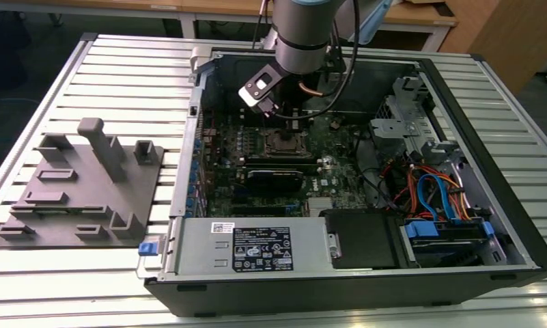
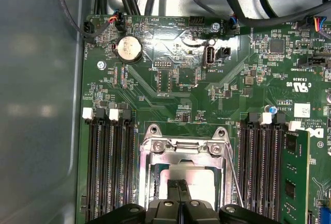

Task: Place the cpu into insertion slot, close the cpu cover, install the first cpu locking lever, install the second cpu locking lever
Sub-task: 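Install the first cpu locking lever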

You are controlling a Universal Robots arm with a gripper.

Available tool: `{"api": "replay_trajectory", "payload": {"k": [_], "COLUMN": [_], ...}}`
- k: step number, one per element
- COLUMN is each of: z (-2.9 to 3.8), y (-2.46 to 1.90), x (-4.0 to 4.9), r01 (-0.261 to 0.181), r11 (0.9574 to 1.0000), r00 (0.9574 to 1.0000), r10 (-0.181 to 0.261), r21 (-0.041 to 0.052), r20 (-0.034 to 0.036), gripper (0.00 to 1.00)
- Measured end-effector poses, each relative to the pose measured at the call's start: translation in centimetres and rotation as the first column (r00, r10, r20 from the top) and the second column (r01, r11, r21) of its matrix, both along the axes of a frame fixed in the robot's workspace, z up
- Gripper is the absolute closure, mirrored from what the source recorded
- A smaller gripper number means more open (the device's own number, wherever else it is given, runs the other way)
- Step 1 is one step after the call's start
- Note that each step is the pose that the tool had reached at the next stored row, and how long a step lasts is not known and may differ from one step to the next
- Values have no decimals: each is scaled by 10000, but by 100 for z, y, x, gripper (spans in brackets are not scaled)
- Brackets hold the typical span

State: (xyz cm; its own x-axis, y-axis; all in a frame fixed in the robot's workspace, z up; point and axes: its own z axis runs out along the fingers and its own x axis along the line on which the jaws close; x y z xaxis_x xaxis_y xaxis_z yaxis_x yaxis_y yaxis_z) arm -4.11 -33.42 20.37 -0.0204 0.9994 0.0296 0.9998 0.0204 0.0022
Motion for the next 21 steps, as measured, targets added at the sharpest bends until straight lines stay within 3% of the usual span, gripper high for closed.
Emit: {"api": "replay_trajectory", "payload": {"k": [21], "z": [55], "y": [0], "x": [1], "r01": [0], "r11": [10000], "r00": [10000], "r10": [0], "r21": [-1], "r20": [-1], "gripper": [90]}}
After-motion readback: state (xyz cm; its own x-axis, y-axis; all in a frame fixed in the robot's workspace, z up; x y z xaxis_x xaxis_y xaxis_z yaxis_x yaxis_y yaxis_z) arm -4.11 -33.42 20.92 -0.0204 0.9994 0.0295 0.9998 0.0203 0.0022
